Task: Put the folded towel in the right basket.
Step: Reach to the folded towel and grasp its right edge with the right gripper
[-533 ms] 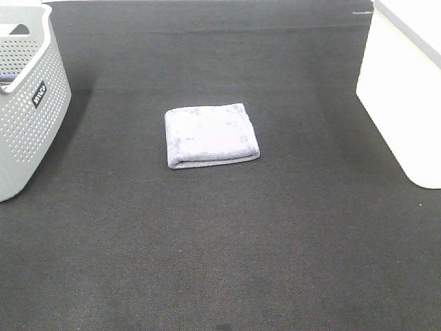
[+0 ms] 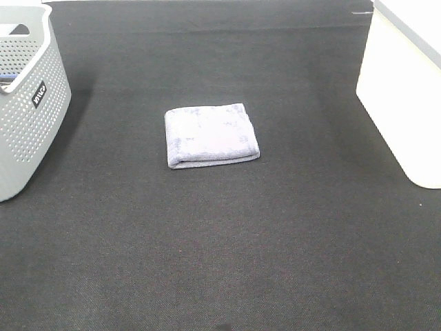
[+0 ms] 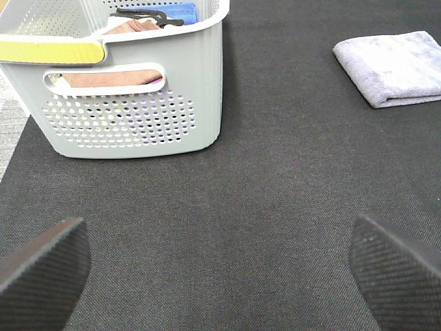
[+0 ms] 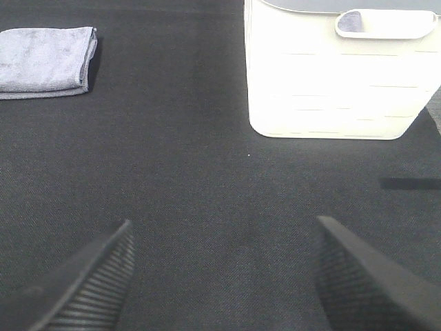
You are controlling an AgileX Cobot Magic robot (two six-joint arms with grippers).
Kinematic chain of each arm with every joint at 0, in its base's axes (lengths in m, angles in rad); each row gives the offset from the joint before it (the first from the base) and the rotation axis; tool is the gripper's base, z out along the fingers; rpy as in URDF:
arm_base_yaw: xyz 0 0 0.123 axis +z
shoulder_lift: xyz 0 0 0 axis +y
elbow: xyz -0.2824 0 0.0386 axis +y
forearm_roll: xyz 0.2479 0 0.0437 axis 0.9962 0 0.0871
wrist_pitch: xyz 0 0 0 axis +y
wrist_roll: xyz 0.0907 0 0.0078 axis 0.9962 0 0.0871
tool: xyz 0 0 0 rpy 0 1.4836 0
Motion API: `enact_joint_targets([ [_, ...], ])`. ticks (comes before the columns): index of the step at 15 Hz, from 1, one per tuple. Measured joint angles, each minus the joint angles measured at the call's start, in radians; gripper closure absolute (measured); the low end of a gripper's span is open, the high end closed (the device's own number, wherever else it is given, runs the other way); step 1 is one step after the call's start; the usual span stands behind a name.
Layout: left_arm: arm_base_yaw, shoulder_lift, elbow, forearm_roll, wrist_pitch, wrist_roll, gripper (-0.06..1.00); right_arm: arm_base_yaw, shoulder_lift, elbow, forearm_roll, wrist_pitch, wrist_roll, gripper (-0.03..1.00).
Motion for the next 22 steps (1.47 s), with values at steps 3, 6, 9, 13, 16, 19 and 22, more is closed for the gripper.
enact_joint_targets([
  [3, 0.0, 0.0, 0.0, 0.0, 0.0, 0.0, -0.03, 0.0, 0.0, 0.0, 0.0, 0.0, 0.0, 0.28],
  [6, 0.0, 0.0, 0.0, 0.0, 0.0, 0.0, -0.03, 0.0, 0.0, 0.0, 0.0, 0.0, 0.0, 0.28],
  [9, 0.0, 0.0, 0.0, 0.0, 0.0, 0.0, -0.03, 0.0, 0.0, 0.0, 0.0, 0.0, 0.0, 0.28],
  [13, 0.0, 0.0, 0.0, 0.0, 0.0, 0.0, -0.03, 0.0, 0.0, 0.0, 0.0, 0.0, 0.0, 0.28],
  [16, 0.0, 0.0, 0.0, 0.0, 0.0, 0.0, -0.03, 0.0, 0.0, 0.0, 0.0, 0.0, 0.0, 0.28],
  [19, 0.0, 0.0, 0.0, 0.0, 0.0, 0.0, -0.03, 0.0, 0.0, 0.0, 0.0, 0.0, 0.0, 0.28],
  [22, 0.0, 0.0, 0.0, 0.0, 0.0, 0.0, -0.03, 0.0, 0.0, 0.0, 0.0, 0.0, 0.0, 0.28],
])
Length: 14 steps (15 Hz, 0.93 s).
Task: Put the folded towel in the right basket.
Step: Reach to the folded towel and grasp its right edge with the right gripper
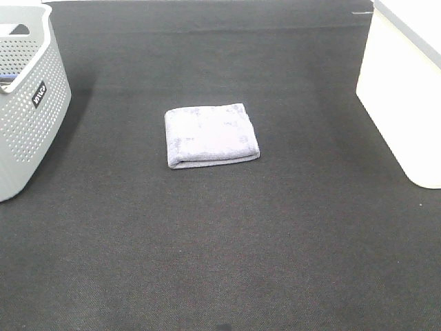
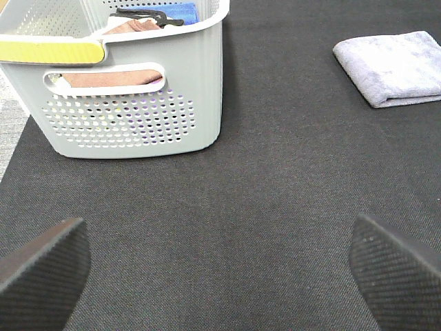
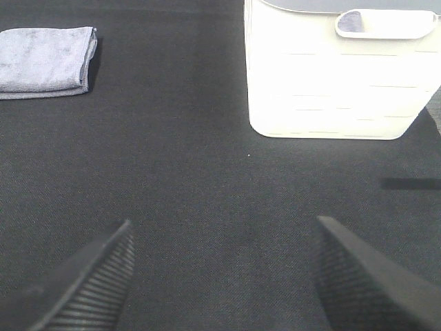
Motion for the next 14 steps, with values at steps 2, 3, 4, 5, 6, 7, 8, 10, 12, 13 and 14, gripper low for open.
enact_joint_targets([
  [2, 0.0, 0.0, 0.0, 0.0, 0.0, 0.0, -0.03, 0.0, 0.0, 0.0, 0.0, 0.0, 0.0, 0.28],
  [3, 0.0, 0.0, 0.0, 0.0, 0.0, 0.0, -0.03, 0.0, 0.0, 0.0, 0.0, 0.0, 0.0, 0.28],
  [4, 0.0, 0.0, 0.0, 0.0, 0.0, 0.0, -0.03, 0.0, 0.0, 0.0, 0.0, 0.0, 0.0, 0.28],
  [5, 0.0, 0.0, 0.0, 0.0, 0.0, 0.0, -0.03, 0.0, 0.0, 0.0, 0.0, 0.0, 0.0, 0.28],
  [6, 0.0, 0.0, 0.0, 0.0, 0.0, 0.0, -0.03, 0.0, 0.0, 0.0, 0.0, 0.0, 0.0, 0.28],
  [7, 0.0, 0.0, 0.0, 0.0, 0.0, 0.0, -0.03, 0.0, 0.0, 0.0, 0.0, 0.0, 0.0, 0.28],
  [8, 0.0, 0.0, 0.0, 0.0, 0.0, 0.0, -0.03, 0.0, 0.0, 0.0, 0.0, 0.0, 0.0, 0.28],
  [10, 0.0, 0.0, 0.0, 0.0, 0.0, 0.0, -0.03, 0.0, 0.0, 0.0, 0.0, 0.0, 0.0, 0.28],
  [12, 0.0, 0.0, 0.0, 0.0, 0.0, 0.0, -0.03, 0.0, 0.0, 0.0, 0.0, 0.0, 0.0, 0.28],
  [13, 0.0, 0.0, 0.0, 0.0, 0.0, 0.0, -0.03, 0.0, 0.0, 0.0, 0.0, 0.0, 0.0, 0.28],
  [14, 0.0, 0.0, 0.0, 0.0, 0.0, 0.0, -0.03, 0.0, 0.0, 0.0, 0.0, 0.0, 0.0, 0.28],
])
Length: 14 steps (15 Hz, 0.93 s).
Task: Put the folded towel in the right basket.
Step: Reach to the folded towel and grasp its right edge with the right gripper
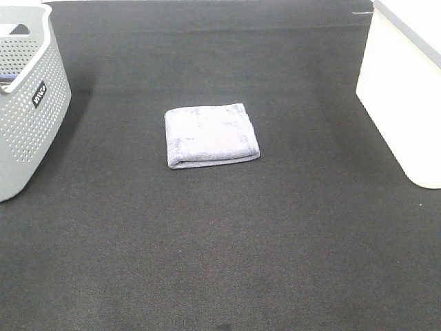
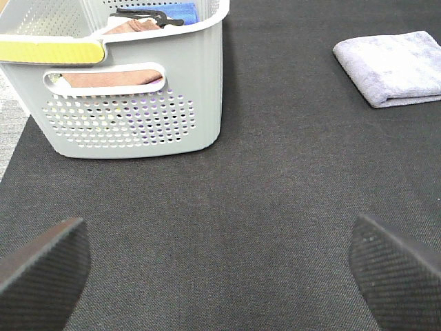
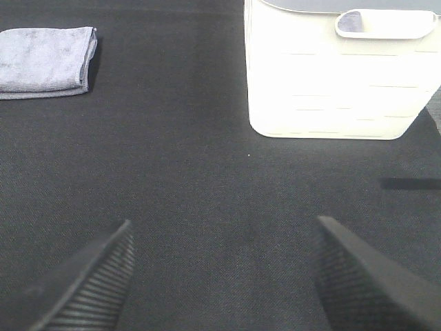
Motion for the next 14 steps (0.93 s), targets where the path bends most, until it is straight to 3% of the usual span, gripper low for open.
enact_joint_targets([
  [5, 0.0, 0.0, 0.0, 0.0, 0.0, 0.0, -0.03, 0.0, 0.051, -0.009, 0.0, -0.011, 0.0, 0.28],
  [7, 0.0, 0.0, 0.0, 0.0, 0.0, 0.0, -0.03, 0.0, 0.156, -0.054, 0.0, -0.085, 0.0, 0.28],
  [10, 0.0, 0.0, 0.0, 0.0, 0.0, 0.0, -0.03, 0.0, 0.458, -0.22, 0.0, -0.234, 0.0, 0.28],
  [14, 0.0, 0.0, 0.0, 0.0, 0.0, 0.0, -0.03, 0.0, 0.854, -0.499, 0.0, -0.284, -0.035, 0.28],
])
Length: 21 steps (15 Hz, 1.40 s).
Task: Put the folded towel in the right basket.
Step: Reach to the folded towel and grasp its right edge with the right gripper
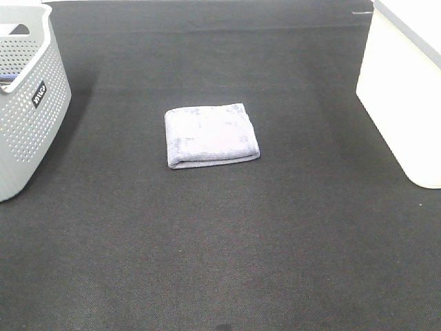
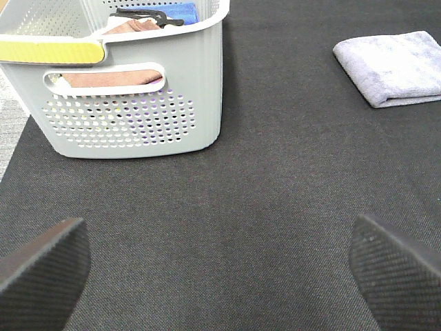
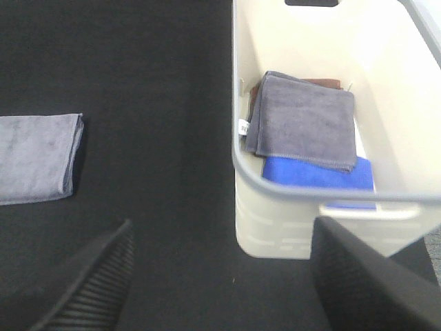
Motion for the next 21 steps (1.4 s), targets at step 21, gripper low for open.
enact_joint_targets([
  [21, 0.0, 0.0, 0.0, 0.0, 0.0, 0.0, -0.03, 0.175, 1.462, -1.148, 0.391, 0.362, -0.117, 0.28],
])
